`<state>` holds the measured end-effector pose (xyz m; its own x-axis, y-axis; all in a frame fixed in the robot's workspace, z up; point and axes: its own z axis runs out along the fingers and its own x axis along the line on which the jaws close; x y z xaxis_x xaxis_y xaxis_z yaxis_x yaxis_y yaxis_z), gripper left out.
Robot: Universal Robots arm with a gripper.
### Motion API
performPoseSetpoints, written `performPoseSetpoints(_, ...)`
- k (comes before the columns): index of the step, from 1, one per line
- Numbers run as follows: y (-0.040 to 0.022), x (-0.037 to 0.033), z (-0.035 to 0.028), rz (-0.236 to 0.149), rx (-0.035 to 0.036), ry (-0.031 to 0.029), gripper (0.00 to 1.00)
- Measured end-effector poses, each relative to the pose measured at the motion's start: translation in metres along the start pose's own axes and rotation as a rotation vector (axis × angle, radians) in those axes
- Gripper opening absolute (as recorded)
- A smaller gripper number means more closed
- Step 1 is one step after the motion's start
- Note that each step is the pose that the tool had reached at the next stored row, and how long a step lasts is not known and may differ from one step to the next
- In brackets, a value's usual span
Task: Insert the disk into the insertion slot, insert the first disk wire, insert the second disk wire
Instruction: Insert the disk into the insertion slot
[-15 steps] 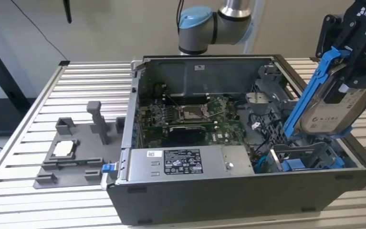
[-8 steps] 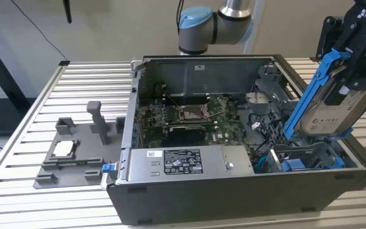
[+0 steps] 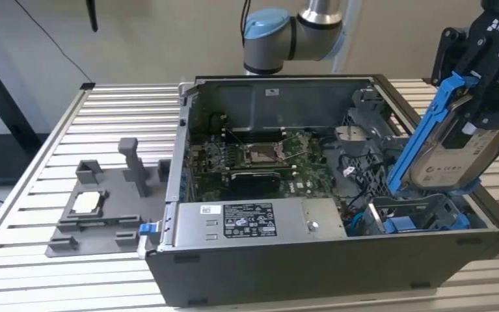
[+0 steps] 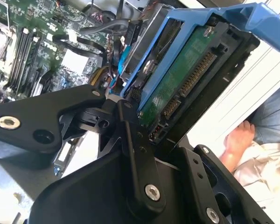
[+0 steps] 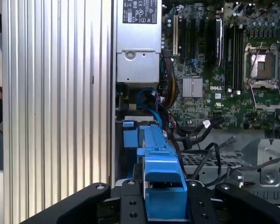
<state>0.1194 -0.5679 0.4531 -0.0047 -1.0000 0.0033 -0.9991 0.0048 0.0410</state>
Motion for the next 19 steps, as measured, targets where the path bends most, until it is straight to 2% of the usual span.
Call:
performPoseSetpoints(8,-0.0006,0.0025,0.0069,-0.004,0.0,0.0003,0.32)
performPoseSetpoints(19,-0.0012,0.0037,0.0194,-0.012,0.0,0.0006,0.32)
